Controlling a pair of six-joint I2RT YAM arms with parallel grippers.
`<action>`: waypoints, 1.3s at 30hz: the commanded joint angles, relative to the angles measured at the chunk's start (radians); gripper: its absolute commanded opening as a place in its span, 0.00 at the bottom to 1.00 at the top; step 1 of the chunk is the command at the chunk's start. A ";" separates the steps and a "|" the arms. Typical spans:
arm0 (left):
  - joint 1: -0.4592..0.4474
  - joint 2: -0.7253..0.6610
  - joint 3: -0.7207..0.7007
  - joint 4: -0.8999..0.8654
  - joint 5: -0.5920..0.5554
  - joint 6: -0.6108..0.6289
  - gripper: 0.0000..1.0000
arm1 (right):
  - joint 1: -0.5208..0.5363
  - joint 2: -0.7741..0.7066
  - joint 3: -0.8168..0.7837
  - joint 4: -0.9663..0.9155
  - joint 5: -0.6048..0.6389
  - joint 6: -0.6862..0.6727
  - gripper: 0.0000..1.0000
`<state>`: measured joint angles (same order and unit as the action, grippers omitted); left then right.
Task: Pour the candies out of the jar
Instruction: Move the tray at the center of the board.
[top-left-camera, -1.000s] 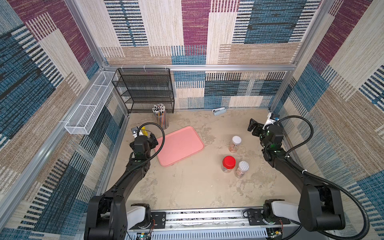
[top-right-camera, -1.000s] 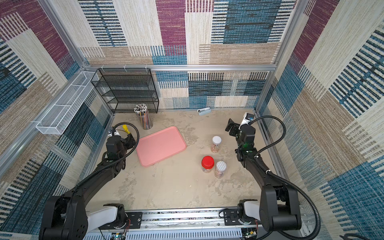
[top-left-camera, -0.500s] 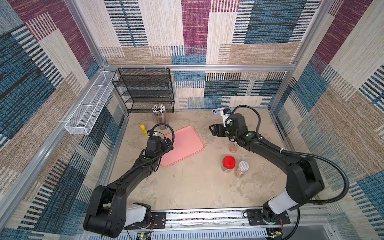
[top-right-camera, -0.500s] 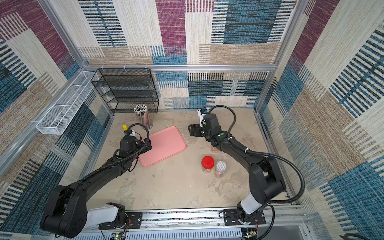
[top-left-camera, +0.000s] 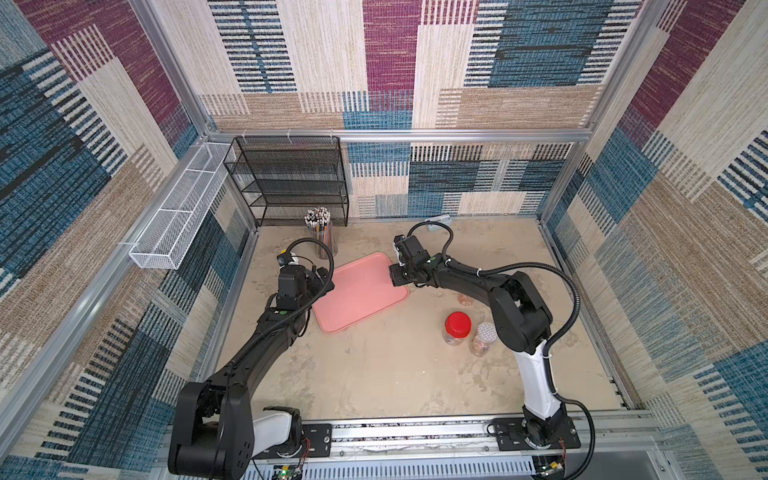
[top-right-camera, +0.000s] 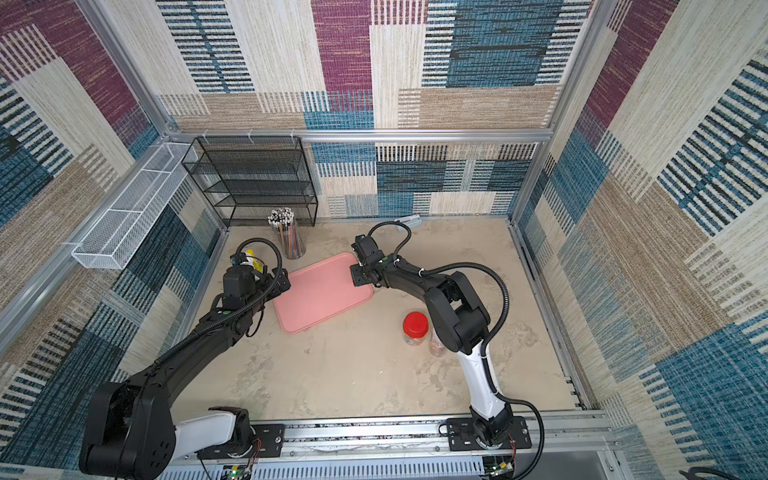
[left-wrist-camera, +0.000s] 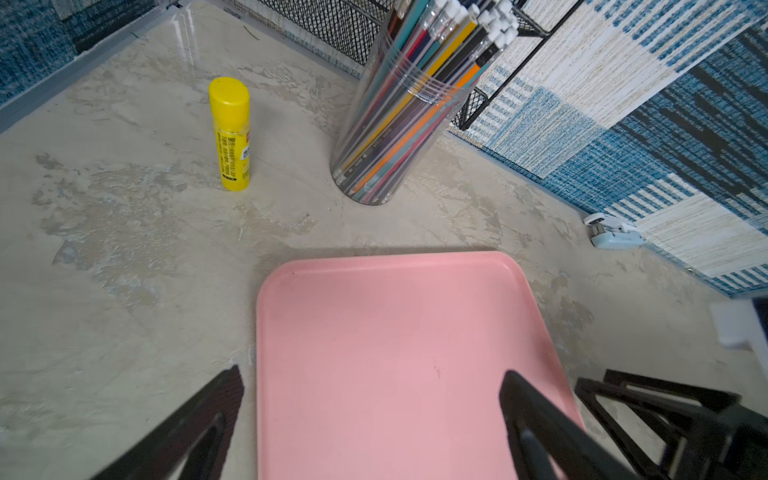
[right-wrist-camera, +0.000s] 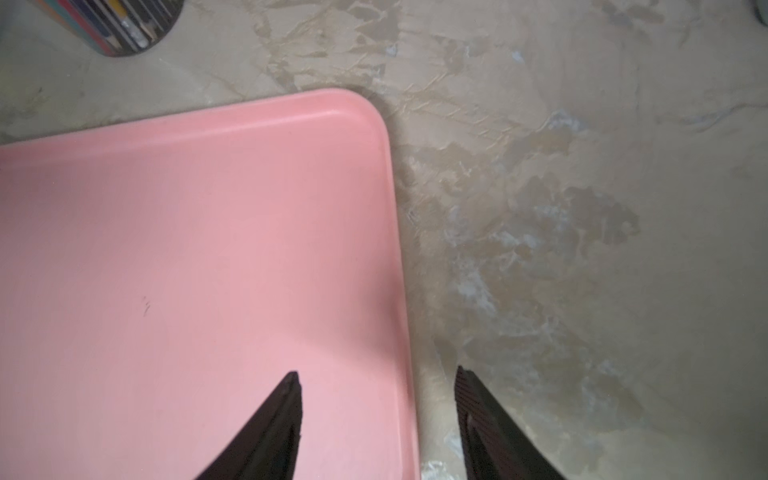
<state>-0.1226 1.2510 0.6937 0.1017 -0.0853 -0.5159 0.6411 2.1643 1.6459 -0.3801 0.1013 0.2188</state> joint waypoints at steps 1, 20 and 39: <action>0.004 0.006 -0.001 0.027 0.026 0.001 0.99 | 0.003 0.033 0.021 -0.012 0.056 -0.035 0.56; 0.006 0.024 0.009 0.023 0.033 0.031 0.99 | 0.003 -0.028 -0.128 0.065 0.015 -0.056 0.10; -0.019 0.201 0.105 0.026 0.252 -0.035 0.99 | -0.138 -0.238 -0.402 0.141 0.039 -0.029 0.04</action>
<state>-0.1352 1.4437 0.7830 0.1162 0.1017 -0.5304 0.5068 1.9167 1.2358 -0.2882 0.1314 0.1860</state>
